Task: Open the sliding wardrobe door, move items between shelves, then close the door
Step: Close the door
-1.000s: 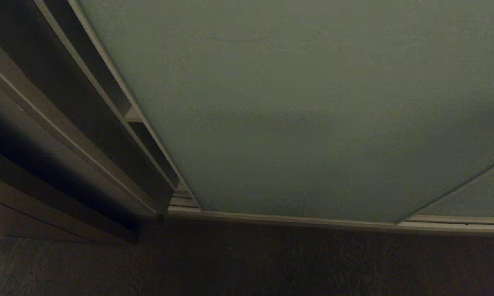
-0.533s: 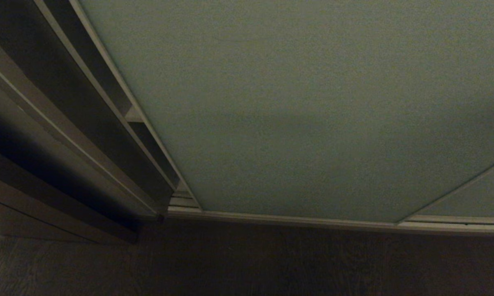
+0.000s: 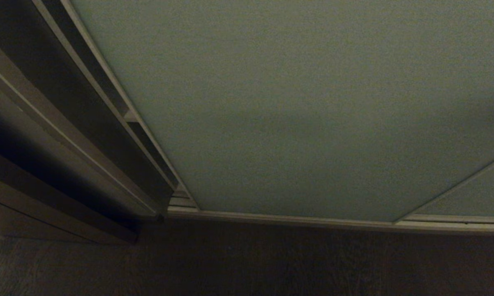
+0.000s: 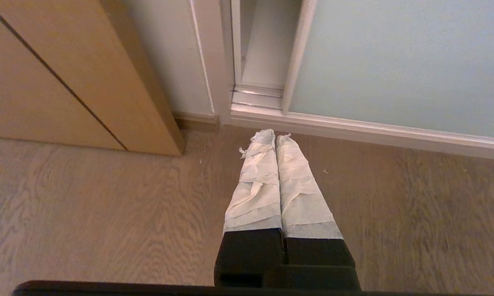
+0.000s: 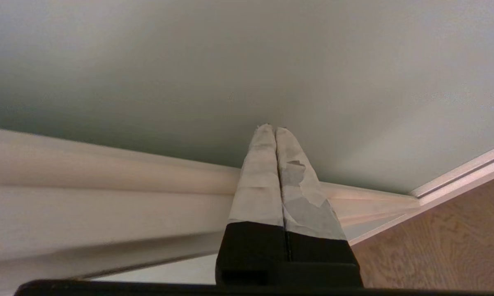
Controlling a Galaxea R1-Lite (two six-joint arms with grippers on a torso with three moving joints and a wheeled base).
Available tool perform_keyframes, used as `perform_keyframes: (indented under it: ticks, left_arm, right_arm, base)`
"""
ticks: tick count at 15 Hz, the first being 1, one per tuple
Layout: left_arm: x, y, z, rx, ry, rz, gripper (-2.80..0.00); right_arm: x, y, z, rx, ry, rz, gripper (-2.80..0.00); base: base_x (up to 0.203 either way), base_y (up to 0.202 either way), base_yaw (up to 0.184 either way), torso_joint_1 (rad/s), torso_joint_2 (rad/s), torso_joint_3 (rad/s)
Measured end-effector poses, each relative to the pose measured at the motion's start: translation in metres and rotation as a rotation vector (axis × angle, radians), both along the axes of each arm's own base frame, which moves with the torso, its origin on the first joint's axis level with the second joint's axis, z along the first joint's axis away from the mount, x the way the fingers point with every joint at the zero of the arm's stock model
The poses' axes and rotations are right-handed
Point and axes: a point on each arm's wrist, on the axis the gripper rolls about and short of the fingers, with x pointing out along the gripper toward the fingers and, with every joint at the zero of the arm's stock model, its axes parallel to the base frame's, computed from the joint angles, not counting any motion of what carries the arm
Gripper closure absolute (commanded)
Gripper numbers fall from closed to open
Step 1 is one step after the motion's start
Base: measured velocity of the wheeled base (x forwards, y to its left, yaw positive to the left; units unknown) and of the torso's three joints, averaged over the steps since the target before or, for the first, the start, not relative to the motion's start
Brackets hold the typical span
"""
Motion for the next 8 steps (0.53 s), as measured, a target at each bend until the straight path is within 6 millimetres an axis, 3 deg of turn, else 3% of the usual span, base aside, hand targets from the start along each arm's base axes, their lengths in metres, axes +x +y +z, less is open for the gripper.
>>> perform_keyframes:
  ticks: [8]
  left_arm:
    - [0.0, 0.0, 0.0, 0.0, 0.0, 0.0, 0.0]
  right_arm:
    - [-0.012, 0.034, -0.003, 0.004, 0.004, 0.073, 0.0]
  base:
    - [0.0, 0.0, 0.0, 0.0, 0.0, 0.0]
